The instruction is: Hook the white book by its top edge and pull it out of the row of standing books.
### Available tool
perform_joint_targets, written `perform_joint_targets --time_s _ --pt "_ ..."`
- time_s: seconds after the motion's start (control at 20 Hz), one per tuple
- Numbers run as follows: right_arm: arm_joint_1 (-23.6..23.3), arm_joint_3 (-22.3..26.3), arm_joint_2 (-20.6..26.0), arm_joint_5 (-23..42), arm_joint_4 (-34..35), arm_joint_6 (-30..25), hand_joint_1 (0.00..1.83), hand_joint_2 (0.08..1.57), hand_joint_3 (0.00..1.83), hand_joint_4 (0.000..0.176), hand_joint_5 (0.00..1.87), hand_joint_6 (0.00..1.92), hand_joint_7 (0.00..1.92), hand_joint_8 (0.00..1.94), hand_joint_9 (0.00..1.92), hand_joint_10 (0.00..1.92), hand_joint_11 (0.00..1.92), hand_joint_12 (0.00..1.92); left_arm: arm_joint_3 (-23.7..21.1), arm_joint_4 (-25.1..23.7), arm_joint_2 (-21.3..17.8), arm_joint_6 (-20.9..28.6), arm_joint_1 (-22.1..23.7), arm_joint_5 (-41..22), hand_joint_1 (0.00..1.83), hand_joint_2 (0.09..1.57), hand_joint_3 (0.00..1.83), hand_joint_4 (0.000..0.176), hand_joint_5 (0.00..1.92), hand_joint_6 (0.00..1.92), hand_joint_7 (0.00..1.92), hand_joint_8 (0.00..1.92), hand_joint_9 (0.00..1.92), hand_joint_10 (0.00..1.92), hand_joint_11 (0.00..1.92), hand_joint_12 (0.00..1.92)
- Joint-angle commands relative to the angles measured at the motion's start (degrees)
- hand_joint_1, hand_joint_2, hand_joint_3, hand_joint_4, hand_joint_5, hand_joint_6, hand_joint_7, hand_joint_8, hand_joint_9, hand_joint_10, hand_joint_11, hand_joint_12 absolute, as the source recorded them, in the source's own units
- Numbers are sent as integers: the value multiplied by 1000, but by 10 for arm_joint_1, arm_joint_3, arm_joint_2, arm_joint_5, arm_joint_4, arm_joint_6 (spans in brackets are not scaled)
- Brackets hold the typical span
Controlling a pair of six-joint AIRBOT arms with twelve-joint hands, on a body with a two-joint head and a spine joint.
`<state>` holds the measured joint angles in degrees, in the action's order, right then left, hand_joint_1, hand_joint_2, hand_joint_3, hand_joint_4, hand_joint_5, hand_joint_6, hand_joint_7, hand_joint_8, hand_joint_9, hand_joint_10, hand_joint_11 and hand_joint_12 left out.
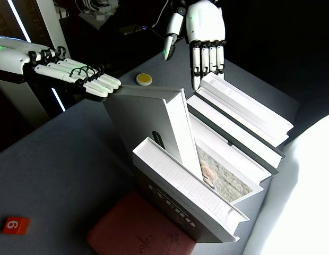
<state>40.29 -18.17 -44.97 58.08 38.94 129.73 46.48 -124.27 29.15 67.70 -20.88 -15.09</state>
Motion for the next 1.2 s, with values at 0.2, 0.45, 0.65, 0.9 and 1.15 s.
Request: perform_joint_targets --time_s 0.2,0.45,0.65,0.9,1.15 --pt "18 0 -7 11 -7 3 0 1322 0 0 113 1 70 0 37 1 0 96 -9 10 1 -16 14 6 0 1304 2 0 48 4 34 5 23 5 12 25" --pt "35 0 -10 7 -7 3 0 1318 0 0 160 9 122 6 84 11 0 252 -10 21 2 -16 18 4 0 1297 0 0 71 10 56 10 44 10 38 42" --pt "54 -3 -18 3 -7 4 0 1322 0 0 126 1 96 0 62 2 0 169 -5 26 2 -16 18 -1 0 1304 1 0 53 7 31 6 15 6 11 6" --pt "69 -17 -34 -9 -7 4 0 1325 0 0 132 9 100 6 60 5 0 134 -2 26 2 -17 18 -4 0 1295 0 0 42 0 29 2 19 3 11 8" --pt "69 -45 -59 -15 -7 4 0 1319 0 0 119 5 83 5 43 5 0 96 -3 26 3 -21 18 -2 0 1296 0 0 56 4 37 3 25 3 20 14"
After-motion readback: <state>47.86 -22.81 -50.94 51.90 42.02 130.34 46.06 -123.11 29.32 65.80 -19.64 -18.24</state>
